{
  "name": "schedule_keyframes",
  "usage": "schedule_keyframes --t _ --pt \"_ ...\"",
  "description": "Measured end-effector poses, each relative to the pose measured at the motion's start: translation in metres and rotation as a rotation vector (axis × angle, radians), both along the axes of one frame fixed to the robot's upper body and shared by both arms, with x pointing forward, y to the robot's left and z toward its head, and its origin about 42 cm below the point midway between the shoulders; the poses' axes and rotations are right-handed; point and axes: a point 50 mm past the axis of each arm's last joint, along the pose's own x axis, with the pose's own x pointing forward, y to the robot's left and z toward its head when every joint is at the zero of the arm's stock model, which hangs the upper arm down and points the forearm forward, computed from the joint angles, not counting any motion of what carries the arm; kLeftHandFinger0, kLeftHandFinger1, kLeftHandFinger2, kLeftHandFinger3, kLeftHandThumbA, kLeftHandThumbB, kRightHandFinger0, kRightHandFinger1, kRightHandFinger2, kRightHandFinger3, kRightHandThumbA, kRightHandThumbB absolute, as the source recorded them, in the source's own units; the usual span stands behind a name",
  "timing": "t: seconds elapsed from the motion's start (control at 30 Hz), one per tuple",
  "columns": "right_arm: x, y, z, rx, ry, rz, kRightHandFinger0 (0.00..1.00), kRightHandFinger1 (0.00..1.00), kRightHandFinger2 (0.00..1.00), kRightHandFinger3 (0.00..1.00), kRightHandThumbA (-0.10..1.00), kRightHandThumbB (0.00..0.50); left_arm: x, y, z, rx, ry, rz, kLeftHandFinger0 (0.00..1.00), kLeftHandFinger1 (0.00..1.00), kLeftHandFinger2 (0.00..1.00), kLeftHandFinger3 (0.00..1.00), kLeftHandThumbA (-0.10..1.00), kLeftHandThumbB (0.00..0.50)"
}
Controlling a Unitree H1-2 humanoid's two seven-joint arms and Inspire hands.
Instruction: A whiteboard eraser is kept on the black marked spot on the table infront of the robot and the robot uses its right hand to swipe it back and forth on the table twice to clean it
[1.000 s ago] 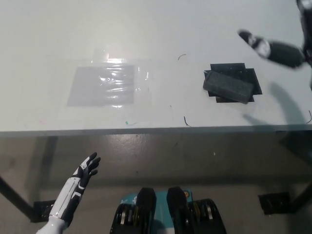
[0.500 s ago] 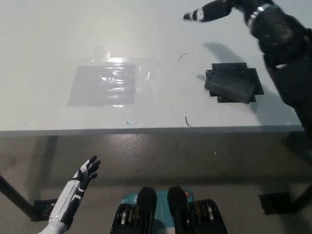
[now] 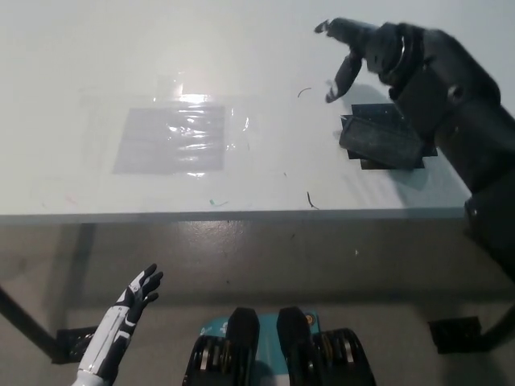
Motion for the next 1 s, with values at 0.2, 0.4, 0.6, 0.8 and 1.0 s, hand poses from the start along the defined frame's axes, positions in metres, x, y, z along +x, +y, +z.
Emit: schedule_keyframes --t 0.2,0.4,0.6,0.8,1.0 --pt "0.004 -0.007 0.026 -0.029 0.0 -0.024 1.0 1.0 1.0 1.0 0.98 0.41 -0.002 0.0 0.001 -0.005 -0.018 -0.012 1.0 1.0 1.0 1.0 1.0 0.373" --pt "0.004 -0.017 0.018 -0.025 0.037 -0.045 1.0 1.0 1.0 1.0 1.0 0.409 -0.005 0.0 0.0 -0.005 -0.024 -0.013 1.0 1.0 1.0 1.0 1.0 0.363" --pt "0.005 -0.033 0.015 -0.009 0.069 -0.071 1.0 1.0 1.0 1.0 1.0 0.402 -0.005 0.001 0.0 -0.002 -0.031 -0.015 1.0 1.0 1.0 1.0 1.0 0.378" --pt "0.004 -0.046 -0.002 0.009 0.114 -0.091 1.0 1.0 1.0 1.0 1.0 0.351 -0.006 0.001 0.0 0.0 -0.035 -0.016 1.0 1.0 1.0 1.0 1.0 0.359" --pt "0.0 -0.06 -0.032 0.015 0.187 -0.111 1.0 1.0 1.0 1.0 1.0 0.37 -0.007 0.001 0.0 0.003 -0.04 -0.018 1.0 1.0 1.0 1.0 1.0 0.358"
